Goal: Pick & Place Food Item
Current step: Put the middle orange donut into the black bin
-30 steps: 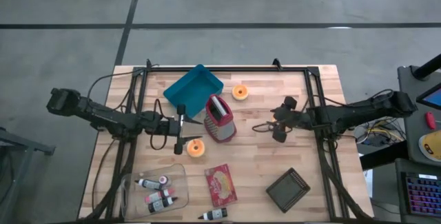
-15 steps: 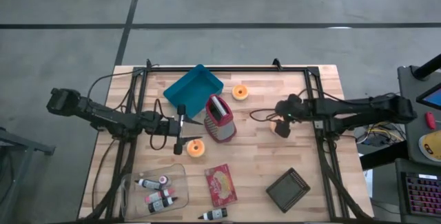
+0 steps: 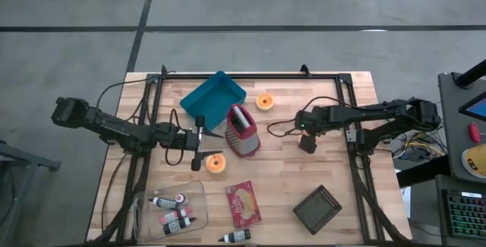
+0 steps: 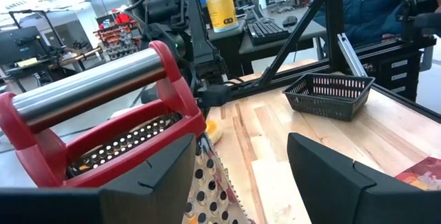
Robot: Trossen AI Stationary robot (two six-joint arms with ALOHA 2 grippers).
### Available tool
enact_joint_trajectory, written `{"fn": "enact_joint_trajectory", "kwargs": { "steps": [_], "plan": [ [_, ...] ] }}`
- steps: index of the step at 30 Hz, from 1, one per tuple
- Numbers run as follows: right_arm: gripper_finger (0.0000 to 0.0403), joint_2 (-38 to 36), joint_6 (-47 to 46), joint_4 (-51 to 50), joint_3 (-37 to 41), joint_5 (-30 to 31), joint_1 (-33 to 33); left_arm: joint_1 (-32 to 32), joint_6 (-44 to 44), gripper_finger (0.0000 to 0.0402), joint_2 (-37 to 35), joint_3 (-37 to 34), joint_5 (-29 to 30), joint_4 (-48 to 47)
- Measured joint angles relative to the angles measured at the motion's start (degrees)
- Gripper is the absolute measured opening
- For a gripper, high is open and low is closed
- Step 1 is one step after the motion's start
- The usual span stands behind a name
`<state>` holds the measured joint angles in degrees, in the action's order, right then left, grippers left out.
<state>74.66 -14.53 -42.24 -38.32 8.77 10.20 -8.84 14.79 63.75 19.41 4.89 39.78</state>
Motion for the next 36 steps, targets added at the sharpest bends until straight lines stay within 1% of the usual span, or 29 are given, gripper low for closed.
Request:
{"fn": "enact_joint_trajectory", "kwargs": {
  "steps": [9, 16, 18, 22, 28, 34, 36],
  "plan": [
    [0.0249, 0.82, 1.01, -5.74, -6.27, 0.33, 0.00, 0.00, 0.00, 0.0234, 0.00, -0.01, -0.66, -0.03],
    [0.0249, -0.28, -0.17, -14.18, -7.19, 0.20, 2.31, 0.00, 0.00, 0.0234, 0.00, -0.01, -0.85, -0.08],
    [0.0249, -0.44, -0.01, -14.45, -7.15, -0.17, 3.34, -0.02, 0.00, 0.0234, 0.00, 0.00, -0.86, -0.08],
    [0.0249, -0.40, 1.84, -13.84, -7.09, -2.99, 5.40, -0.02, 0.00, 0.0234, 0.00, 0.01, -1.07, -0.10],
    [0.0249, -0.26, 3.20, -12.91, -6.46, -4.25, 7.80, -0.02, 0.00, 0.0234, 0.00, -0.01, -1.07, -0.06],
    [0.0249, 0.21, 3.83, -11.61, -5.66, -4.98, 8.26, -0.02, -0.01, 0.0234, 0.00, 0.01, -1.07, -0.06],
    [0.0249, 0.54, 4.23, -11.41, -5.56, -6.10, 8.24, -0.02, -0.05, 0.0234, 0.00, 0.01, -1.07, -0.05]
  ]
}}
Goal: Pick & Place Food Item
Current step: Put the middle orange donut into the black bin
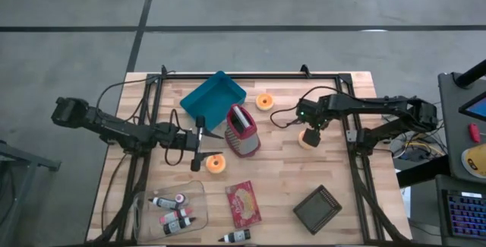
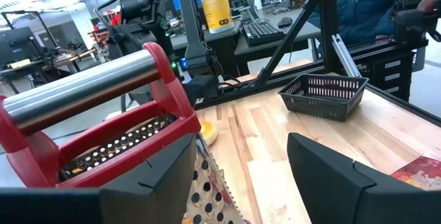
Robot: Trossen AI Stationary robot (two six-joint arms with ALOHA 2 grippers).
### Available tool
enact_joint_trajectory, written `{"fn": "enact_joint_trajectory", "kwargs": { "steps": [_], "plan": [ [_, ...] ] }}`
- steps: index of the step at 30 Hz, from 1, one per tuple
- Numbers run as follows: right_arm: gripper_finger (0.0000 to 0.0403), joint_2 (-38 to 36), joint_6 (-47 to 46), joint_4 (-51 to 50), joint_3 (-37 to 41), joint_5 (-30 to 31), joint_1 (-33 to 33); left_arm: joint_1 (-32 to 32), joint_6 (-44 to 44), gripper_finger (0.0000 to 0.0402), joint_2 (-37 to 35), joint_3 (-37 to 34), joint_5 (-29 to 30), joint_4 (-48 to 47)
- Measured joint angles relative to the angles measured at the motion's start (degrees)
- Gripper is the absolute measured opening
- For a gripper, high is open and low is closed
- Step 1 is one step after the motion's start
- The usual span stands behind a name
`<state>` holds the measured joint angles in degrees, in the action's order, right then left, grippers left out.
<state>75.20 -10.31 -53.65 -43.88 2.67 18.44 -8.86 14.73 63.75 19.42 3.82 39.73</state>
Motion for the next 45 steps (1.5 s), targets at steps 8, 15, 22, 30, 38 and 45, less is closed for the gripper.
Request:
{"fn": "enact_joint_trajectory", "kwargs": {
  "steps": [8, 15, 22, 30, 38, 45],
  "plan": [
    [0.0249, 3.26, 0.48, 0.95, 0.24, -1.29, -0.04, 0.00, -0.17, 0.0234, 0.00, -0.01, 0.01, 0.02],
    [0.0249, 6.39, 1.50, 4.95, 1.70, -3.24, -0.04, -0.02, -0.19, 0.0234, 0.00, -0.01, 0.02, 0.02],
    [0.0244, 9.21, 3.03, 6.71, 2.01, -4.80, 0.00, -0.02, -0.38, 0.0234, 0.00, -0.02, 0.02, 0.02],
    [0.0181, 11.26, 4.37, 7.69, 2.03, -5.94, 0.00, -0.02, -0.38, 0.0234, 0.00, 0.00, 0.01, 0.04],
    [0.0071, 9.97, 4.09, 8.04, 2.05, -5.23, -0.07, -0.02, -0.38, 0.0234, 0.00, 0.00, 0.02, 0.06],
    [0.0016, 9.55, 3.86, 9.17, 2.05, -2.95, -0.04, -0.02, -0.40, 0.0234, 0.00, -0.02, 0.02, 0.06]
  ]
}}
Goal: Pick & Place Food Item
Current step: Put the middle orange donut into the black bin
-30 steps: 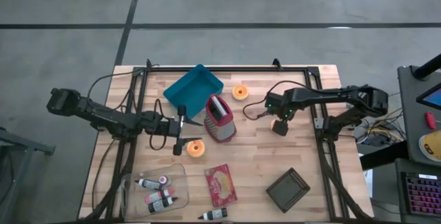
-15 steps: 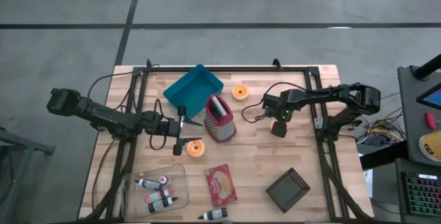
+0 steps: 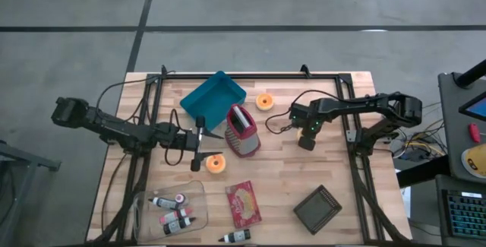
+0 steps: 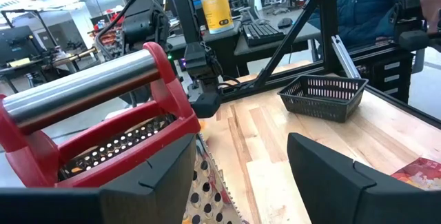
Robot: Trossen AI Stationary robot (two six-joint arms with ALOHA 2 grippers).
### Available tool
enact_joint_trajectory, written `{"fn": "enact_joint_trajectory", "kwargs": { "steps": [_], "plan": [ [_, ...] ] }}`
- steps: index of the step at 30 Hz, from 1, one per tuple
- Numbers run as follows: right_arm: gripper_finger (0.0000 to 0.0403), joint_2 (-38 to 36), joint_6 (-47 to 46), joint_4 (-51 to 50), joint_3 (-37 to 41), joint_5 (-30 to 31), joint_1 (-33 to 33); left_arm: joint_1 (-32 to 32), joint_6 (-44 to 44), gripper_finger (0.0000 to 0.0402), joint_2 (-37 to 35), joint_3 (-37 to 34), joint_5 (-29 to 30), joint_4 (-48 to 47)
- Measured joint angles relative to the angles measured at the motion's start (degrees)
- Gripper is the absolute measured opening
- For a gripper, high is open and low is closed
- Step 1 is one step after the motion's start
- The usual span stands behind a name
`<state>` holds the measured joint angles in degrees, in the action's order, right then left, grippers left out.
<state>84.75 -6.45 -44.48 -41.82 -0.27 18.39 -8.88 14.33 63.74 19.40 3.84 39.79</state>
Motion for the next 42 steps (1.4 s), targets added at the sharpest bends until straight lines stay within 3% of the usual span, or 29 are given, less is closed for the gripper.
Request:
{"fn": "enact_joint_trajectory", "kwargs": {
  "steps": [9, 21, 31, 42],
  "plan": [
    [0.0012, -1.67, -0.03, 2.74, 0.00, 3.76, -0.35, 0.04, 0.00, 0.0234, -0.02, -0.01, 0.00, 0.00],
    [0.0011, -9.36, -2.86, 9.52, 0.07, 7.09, -2.64, 0.04, 0.00, 0.0234, -0.02, -0.01, 0.00, 0.00],
    [0.0011, -17.19, -3.68, 18.28, 0.23, 11.15, -8.50, 0.04, -0.42, 0.0234, -0.02, -0.01, 0.00, 0.00],
    [0.0011, -22.49, -4.96, 19.65, 0.28, 16.40, -17.88, 0.02, -0.64, 0.0234, -0.02, -0.01, 0.00, -0.42]
  ]
}}
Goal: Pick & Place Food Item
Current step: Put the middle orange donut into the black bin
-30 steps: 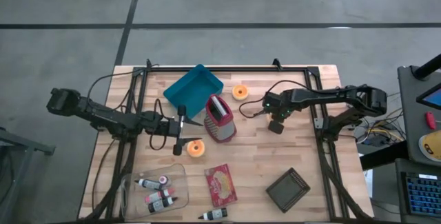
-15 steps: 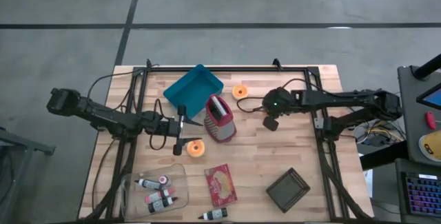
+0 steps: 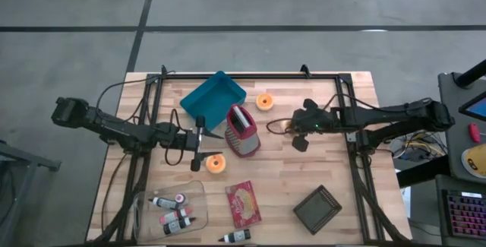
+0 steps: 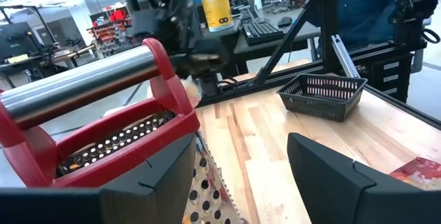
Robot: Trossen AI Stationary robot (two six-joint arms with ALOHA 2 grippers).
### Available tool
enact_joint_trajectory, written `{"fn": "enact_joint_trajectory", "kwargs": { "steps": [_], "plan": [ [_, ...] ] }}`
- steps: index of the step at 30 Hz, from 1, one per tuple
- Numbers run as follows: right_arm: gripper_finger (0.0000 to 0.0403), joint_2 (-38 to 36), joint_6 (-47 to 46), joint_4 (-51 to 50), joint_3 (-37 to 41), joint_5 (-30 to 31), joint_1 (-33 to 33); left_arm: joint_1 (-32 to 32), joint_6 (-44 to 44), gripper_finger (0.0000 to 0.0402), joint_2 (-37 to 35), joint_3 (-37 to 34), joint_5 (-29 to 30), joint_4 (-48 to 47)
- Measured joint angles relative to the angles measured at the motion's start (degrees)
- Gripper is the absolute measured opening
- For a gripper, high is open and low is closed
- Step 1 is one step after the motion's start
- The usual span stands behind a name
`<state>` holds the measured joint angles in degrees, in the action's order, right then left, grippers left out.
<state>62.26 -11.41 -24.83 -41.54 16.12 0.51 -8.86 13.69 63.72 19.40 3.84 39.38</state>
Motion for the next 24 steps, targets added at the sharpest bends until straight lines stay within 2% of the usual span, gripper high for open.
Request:
{"fn": "enact_joint_trajectory", "kwargs": {
  "steps": [15, 24],
  "plan": [
    [0.0011, -1.03, 4.97, 14.50, 0.11, 7.18, -21.93, 0.00, -0.22, 0.0234, 0.00, 0.00, 0.00, -0.46],
    [0.0011, -1.01, -1.58, 14.33, 0.48, 12.87, -35.43, 0.00, -0.44, 0.0234, 0.00, 0.00, -0.03, -0.48]
  ]
}}
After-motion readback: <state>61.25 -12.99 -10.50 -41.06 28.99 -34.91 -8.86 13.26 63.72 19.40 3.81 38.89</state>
